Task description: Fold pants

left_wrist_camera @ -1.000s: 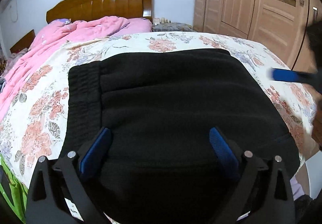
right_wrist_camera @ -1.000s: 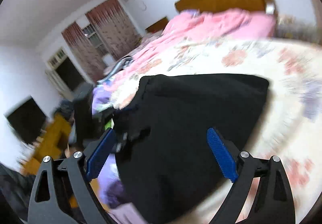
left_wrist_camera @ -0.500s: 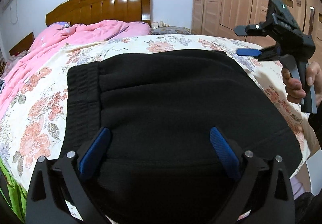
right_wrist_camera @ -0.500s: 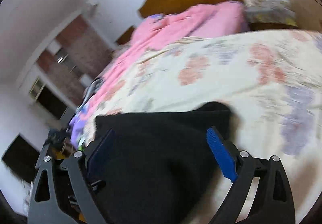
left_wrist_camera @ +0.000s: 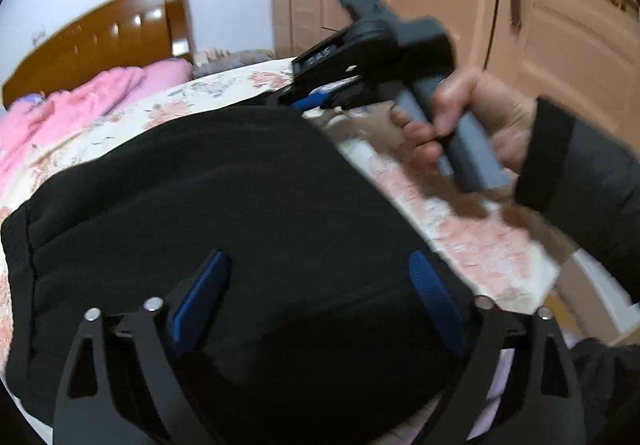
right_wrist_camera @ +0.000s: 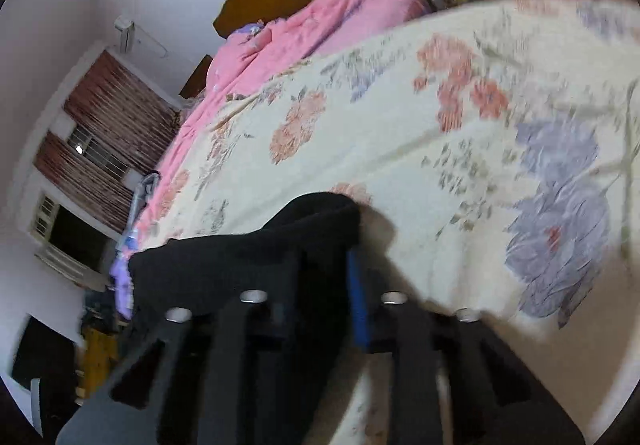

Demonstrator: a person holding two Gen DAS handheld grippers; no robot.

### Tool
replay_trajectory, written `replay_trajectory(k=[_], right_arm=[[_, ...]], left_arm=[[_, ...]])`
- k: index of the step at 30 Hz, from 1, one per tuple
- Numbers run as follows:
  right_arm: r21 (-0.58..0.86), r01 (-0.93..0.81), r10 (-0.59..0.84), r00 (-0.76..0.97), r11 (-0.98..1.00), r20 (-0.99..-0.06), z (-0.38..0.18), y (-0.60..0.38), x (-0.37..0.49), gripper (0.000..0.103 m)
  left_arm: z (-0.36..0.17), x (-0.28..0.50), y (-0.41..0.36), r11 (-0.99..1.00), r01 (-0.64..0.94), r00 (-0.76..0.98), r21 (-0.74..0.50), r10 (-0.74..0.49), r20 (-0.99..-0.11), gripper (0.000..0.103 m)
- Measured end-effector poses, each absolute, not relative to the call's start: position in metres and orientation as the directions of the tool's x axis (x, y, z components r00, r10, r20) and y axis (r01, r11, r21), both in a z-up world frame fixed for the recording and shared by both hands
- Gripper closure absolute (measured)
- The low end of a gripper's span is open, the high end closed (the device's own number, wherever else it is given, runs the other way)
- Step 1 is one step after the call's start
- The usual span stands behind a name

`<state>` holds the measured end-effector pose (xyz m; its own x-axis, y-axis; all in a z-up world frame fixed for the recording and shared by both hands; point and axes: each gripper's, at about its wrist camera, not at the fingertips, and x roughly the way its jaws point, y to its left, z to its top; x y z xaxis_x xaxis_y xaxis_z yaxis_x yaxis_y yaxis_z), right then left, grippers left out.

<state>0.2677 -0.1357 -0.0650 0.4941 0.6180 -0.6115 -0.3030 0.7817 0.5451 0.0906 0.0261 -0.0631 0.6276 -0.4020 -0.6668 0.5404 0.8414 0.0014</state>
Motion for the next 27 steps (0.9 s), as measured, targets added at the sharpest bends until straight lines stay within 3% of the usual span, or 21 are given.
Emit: replay_trajectory(k=[4,6,9,11,15,17,19,22,24,27], right_arm=[[0.432,-0.378,0.572,0.600,0.819,-0.560,-0.020,-0.115,0.253,0.088],[0.392,-0.348,0.524,0.602,0.852,-0.603,-0.031,-0.114,0.261,0.089],[0.517,-0.228,0.548,0.548,0.825,-0.632,-0.077,-0.135,0.275,0.089],[0.535,-0.229,0.558,0.566,0.813,-0.607,-0.072,-0.139,0.270,0.089],[0.561,-0.197,0.573,0.507,0.804,-0.644,-0.077,-0.136,0.283,0.086],[0.557,-0.194,0.568,0.509,0.808,-0.647,-0.065,-0.141,0.278,0.071],[0.523,-0.182,0.516,0.598,0.833,-0.613,-0.037,-0.152,0.260,0.032],[0.468,-0.343,0.567,0.642,0.814,-0.516,0.001,-0.137,0.235,0.032],[0.414,-0.472,0.627,0.576,0.779,-0.525,0.017,-0.103,0.223,0.032],[0.479,-0.558,0.728,0.422,0.678,-0.540,0.015,-0.066,0.227,0.033]], left_arm=[[-0.065,0.093,0.028,0.840,0.542,0.611,0.001,-0.393,-0.687,0.008],[-0.066,0.096,0.029,0.842,0.539,0.611,0.000,-0.391,-0.688,0.008],[-0.069,0.098,0.027,0.839,0.544,0.607,-0.004,-0.397,-0.688,0.008],[-0.069,0.098,0.027,0.838,0.546,0.607,0.000,-0.396,-0.689,0.008],[-0.068,0.097,0.029,0.837,0.547,0.612,-0.005,-0.403,-0.681,0.008],[-0.063,0.093,0.030,0.841,0.541,0.618,-0.006,-0.402,-0.675,0.008],[-0.049,0.083,0.037,0.833,0.553,0.608,-0.017,-0.418,-0.675,0.009],[-0.016,0.074,0.064,0.841,0.540,0.655,-0.038,-0.448,-0.608,0.005],[0.003,0.088,0.088,0.871,0.486,0.683,-0.076,-0.433,-0.588,0.004],[0.012,0.135,0.129,0.932,0.345,0.697,-0.108,-0.332,-0.635,0.004]])
